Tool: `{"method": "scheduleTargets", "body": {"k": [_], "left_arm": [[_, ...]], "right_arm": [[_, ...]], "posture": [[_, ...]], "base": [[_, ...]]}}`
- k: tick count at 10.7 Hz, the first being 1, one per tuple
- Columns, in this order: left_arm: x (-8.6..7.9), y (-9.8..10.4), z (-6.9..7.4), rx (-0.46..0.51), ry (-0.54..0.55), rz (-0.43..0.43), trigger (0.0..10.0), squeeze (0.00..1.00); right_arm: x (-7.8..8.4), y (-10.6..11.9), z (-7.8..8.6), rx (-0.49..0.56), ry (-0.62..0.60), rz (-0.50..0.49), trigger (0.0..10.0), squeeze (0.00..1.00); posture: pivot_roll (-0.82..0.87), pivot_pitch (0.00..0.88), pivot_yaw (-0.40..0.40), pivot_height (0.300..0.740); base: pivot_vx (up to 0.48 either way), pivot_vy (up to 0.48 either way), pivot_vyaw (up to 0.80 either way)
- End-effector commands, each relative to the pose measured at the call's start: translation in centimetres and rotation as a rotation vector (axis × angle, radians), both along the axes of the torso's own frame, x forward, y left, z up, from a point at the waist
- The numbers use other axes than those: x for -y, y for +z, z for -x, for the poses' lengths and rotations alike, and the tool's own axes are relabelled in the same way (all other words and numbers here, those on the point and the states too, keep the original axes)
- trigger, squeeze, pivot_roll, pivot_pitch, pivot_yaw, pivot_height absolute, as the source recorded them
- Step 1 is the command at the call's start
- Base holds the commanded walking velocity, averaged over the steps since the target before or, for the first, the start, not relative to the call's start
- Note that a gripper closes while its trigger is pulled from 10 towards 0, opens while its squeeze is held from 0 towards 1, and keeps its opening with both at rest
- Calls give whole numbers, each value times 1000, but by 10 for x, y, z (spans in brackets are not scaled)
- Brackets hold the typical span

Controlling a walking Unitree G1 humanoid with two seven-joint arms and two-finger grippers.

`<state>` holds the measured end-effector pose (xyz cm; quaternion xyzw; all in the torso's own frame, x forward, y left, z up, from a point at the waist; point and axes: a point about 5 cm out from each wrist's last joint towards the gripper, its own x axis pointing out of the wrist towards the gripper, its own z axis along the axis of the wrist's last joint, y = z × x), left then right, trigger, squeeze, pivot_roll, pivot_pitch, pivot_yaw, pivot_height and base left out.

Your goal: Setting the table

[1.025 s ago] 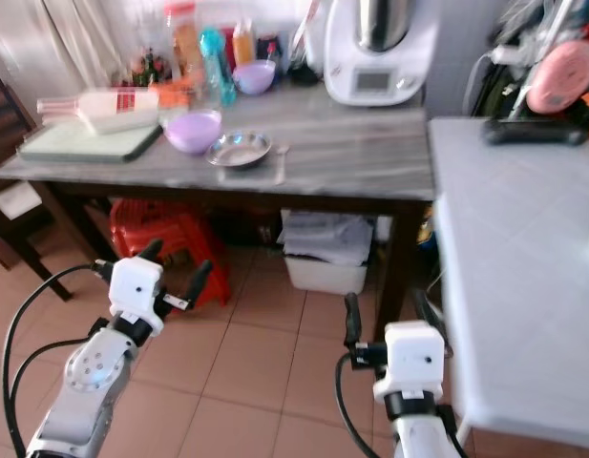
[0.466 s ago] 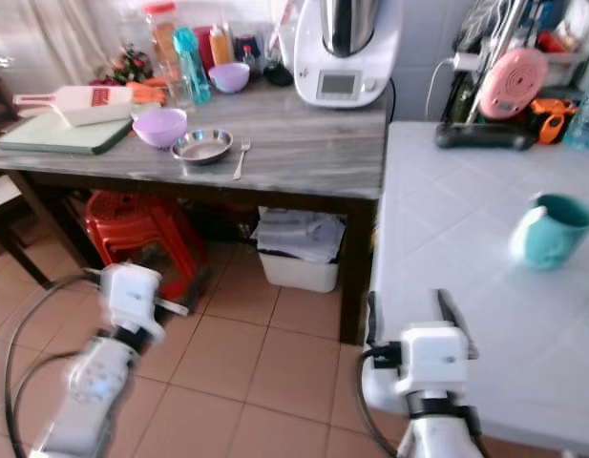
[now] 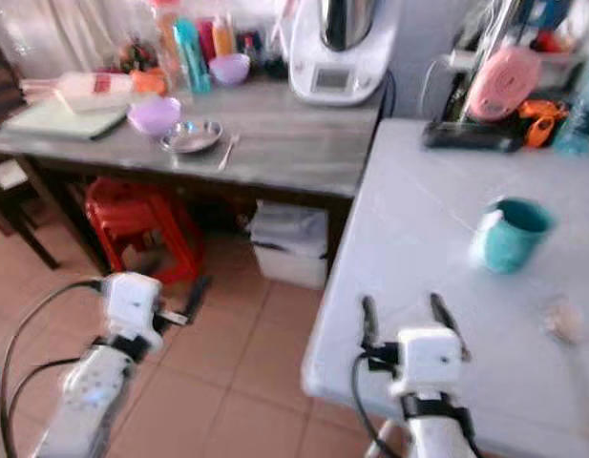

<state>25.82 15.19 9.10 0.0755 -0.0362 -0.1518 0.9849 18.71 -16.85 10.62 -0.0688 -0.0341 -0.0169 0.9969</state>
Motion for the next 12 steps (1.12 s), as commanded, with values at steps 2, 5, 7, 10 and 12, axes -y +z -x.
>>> {"method": "scheduleTargets", "body": {"k": [2, 5, 7, 10, 12], "left_arm": [[-10, 2, -1, -9, 10, -20, 10000, 0], [-7, 1, 1, -20, -11, -18, 10000, 0], [-7, 0, 3, -27, -18, -18, 10000, 0], [-6, -4, 5, -52, -32, -13, 10000, 0], [-3, -8, 5, -79, -67, -26, 10000, 0]], "right_arm": [[-6, -3, 3, -12, 1, -30, 10000, 0], [-5, -5, 6, -20, -4, -31, 10000, 0], [-5, -4, 8, -22, -2, -29, 10000, 0], [-5, -4, 9, -41, 14, -24, 10000, 0], [-4, -3, 4, -61, 37, -41, 10000, 0]], "posture": [[6, 31, 100, 740], [2, 39, 105, 740], [-5, 47, 101, 740], [-20, 58, 93, 740], [-23, 63, 92, 740]], "base": [[0, -328, -509], [0, -333, -458], [0, -330, -484], [0, -91, 0], [0, 0, 0]]}}
